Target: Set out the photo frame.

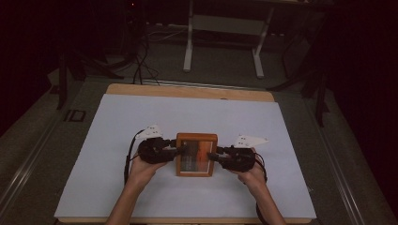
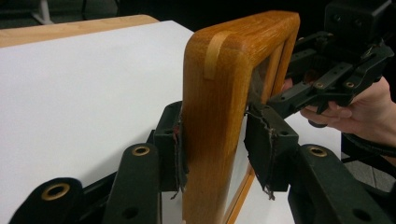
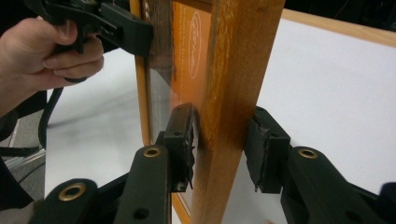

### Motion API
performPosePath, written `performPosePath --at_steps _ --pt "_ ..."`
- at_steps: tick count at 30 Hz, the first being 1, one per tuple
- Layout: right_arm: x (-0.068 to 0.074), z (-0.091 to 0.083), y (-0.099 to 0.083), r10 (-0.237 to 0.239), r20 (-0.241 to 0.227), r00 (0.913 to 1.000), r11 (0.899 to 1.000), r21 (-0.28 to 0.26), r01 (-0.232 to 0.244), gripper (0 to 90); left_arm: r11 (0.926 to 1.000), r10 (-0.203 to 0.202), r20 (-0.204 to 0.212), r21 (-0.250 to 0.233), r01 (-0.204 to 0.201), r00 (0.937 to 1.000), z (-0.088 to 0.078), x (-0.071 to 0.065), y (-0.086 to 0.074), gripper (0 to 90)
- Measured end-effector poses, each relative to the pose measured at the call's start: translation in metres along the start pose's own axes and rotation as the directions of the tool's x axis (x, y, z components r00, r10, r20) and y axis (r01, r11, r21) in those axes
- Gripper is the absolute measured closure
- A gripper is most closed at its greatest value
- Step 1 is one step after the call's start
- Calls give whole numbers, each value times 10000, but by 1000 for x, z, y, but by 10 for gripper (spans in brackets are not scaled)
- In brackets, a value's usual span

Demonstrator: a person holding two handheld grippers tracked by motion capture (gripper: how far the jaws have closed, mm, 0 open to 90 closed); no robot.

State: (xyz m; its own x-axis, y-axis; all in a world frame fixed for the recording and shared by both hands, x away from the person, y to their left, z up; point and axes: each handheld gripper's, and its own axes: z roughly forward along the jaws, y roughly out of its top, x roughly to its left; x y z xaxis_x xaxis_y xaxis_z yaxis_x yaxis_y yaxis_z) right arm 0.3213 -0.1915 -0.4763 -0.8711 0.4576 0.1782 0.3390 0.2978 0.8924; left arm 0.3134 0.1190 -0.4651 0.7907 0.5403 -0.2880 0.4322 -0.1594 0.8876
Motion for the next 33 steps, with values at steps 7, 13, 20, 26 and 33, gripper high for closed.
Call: performPosePath --at_steps 7,13,20,26,33 --pt "-2 5 -7 111 49 9999 9998 176 -112 646 9988 -470 155 -125 472 9988 5 9 -9 583" --pt "-4 7 -8 252 59 9997 9997 38 -252 646 9970 -661 197 -395 669 9976 6 13 -13 584" --pt "-8 9 -11 540 108 9985 9985 -69 -540 645 9953 -806 -184 -561 795 9966 10 14 -15 581" --pt "-10 11 -13 611 166 9980 9981 -17 -611 644 9947 -885 -355 -557 865 9954 12 15 -15 581" --pt "-11 12 -12 636 205 9978 9979 63 -637 641 9951 -905 -590 -458 879 9941 13 13 -16 556"
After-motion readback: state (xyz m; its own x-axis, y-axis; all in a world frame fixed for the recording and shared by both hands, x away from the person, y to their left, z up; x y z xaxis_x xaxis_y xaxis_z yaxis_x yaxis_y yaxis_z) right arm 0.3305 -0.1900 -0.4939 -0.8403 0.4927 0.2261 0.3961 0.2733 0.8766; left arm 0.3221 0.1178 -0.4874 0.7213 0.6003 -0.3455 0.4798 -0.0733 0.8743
